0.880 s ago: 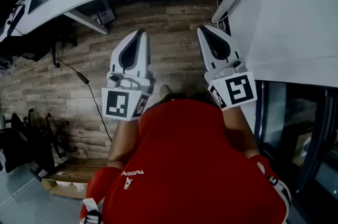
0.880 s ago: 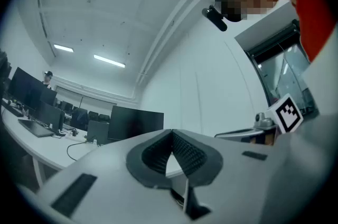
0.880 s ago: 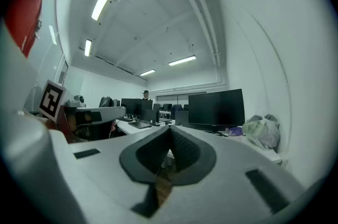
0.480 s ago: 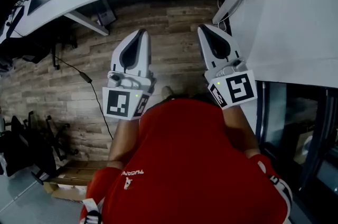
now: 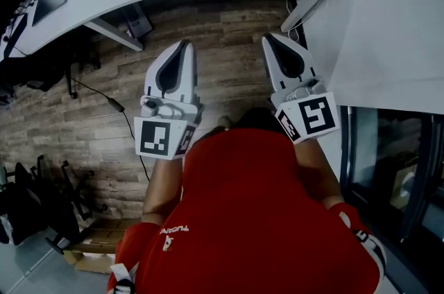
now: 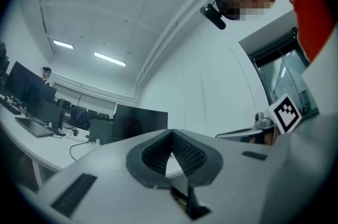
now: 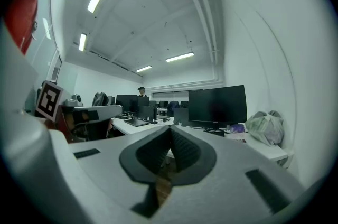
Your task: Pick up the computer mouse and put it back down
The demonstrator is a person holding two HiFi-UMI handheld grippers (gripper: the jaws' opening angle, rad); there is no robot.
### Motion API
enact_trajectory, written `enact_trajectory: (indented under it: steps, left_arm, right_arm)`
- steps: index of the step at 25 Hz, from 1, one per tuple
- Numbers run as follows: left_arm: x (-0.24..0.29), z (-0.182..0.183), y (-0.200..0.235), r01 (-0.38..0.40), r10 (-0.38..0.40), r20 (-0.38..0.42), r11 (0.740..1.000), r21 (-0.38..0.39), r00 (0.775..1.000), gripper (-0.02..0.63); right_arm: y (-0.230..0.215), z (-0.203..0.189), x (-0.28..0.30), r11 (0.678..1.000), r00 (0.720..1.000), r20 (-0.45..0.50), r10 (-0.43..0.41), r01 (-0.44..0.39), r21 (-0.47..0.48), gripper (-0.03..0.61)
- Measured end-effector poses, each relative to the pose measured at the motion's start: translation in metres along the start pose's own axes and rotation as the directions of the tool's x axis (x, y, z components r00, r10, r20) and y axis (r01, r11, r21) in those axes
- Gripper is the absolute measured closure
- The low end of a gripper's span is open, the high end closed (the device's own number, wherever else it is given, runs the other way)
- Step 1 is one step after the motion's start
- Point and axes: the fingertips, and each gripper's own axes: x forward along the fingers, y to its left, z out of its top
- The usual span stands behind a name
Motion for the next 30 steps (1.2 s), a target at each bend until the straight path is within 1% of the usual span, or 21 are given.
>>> enact_trajectory:
  steps: [4, 7, 11, 15, 21, 30]
  left_arm:
    - [-0.002, -0.007, 0.018, -0.004, 0.004, -0.003, 1.000, -0.010, 1.000, 0.604]
    - [0.000, -0.008, 0.026, -0.007, 0.007, 0.001, 1.000, -0.017, 1.000, 0.604]
    - [0.016, -0.013, 0.042, -0.016, 0.016, 0.005, 1.000, -0.018, 1.000, 0.604]
    - [0.041, -0.025, 0.063, -0.027, 0.027, -0.012, 1.000, -0.012, 1.000, 0.603]
    - [0.103, -0.042, 0.103, -0.038, 0.039, -0.039, 0.999, 0.012, 0.998, 0.603]
    - [0.230, -0.063, 0.154, -0.056, 0.059, -0.056, 0.997, 0.045, 0.997, 0.604]
  right_arm:
    - [0.006, -0.009, 0.012, 1.000, 1.000, -0.022, -0.011, 0.011, -0.004, 0.574]
    - [0.004, -0.008, 0.020, 1.000, 0.999, -0.027, -0.021, 0.020, -0.013, 0.574]
    - [-0.006, -0.010, 0.042, 1.000, 0.999, -0.032, -0.025, 0.024, -0.017, 0.574]
    - [-0.023, -0.019, 0.074, 1.000, 0.999, -0.034, -0.025, 0.025, -0.002, 0.574]
    - [-0.067, -0.029, 0.138, 0.999, 0.999, -0.028, -0.036, 0.036, 0.007, 0.574]
    - [-0.150, -0.043, 0.238, 1.000, 0.998, -0.063, -0.023, 0.023, 0.008, 0.574]
